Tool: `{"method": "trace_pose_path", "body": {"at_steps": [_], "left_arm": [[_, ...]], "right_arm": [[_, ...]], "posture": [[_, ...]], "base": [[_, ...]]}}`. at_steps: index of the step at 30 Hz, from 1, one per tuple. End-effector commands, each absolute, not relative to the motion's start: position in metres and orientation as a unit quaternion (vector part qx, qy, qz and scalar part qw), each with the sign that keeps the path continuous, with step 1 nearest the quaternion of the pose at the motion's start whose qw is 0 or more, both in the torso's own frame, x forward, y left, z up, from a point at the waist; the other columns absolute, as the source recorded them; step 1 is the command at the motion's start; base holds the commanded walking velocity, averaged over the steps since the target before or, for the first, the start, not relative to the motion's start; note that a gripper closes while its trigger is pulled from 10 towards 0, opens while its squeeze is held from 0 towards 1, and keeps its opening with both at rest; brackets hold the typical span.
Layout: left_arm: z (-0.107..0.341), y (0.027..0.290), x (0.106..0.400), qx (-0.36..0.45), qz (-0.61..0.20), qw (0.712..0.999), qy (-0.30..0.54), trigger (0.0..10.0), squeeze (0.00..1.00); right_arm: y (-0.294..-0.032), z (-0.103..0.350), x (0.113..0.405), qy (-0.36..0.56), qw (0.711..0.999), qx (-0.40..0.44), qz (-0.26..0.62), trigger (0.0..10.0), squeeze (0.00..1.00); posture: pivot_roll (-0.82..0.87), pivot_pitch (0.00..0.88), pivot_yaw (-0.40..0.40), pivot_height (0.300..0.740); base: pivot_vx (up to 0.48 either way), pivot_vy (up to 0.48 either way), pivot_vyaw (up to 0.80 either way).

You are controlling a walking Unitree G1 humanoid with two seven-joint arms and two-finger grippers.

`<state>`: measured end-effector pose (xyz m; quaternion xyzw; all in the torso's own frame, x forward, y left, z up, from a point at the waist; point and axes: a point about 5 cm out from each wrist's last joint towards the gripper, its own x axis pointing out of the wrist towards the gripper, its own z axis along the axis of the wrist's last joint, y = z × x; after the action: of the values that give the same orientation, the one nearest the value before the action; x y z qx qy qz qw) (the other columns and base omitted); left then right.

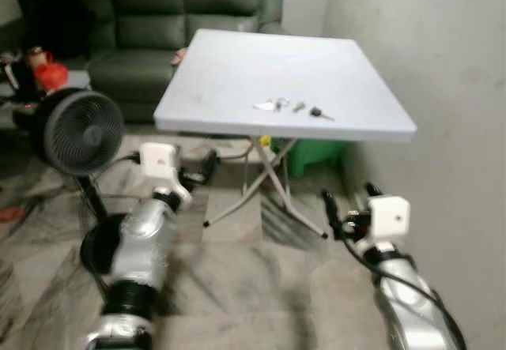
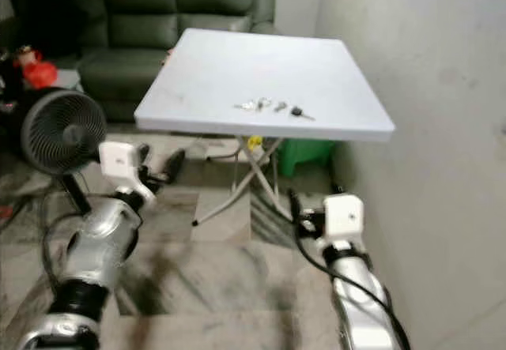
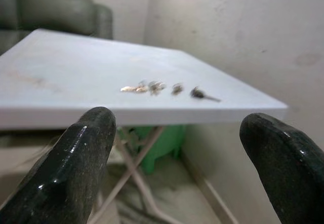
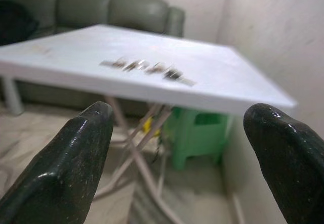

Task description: Hang keys on a hook

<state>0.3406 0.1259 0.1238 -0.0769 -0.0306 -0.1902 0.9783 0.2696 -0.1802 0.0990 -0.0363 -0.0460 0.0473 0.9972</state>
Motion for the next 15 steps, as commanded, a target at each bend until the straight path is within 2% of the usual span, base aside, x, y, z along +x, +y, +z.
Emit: {"method": "trace_pose_path", "body": {"at_steps": [1, 15], "left_arm": [[0.1273, 0.1407, 0.3428, -0.064, -0.171, 0.983, -0.035, 10.0, 0.0], [0.1285, 0.1391, 0.3434, -0.061, -0.174, 0.982, -0.04, 10.0, 0.0]], "right_arm": [[-0.1705, 0.1007, 0.2713, -0.051, 0.996, -0.032, 0.063, 10.0, 0.0], [-0.1706, 0.1011, 0.274, -0.052, 0.996, -0.035, 0.069, 10.0, 0.0]], "posture": [[-0.11, 0.0, -0.032, 0.74], [-0.1, 0.0, -0.039, 0.74]], "base": [[0.364, 0.0, 0.0], [0.363, 0.0, 0.0]]}}
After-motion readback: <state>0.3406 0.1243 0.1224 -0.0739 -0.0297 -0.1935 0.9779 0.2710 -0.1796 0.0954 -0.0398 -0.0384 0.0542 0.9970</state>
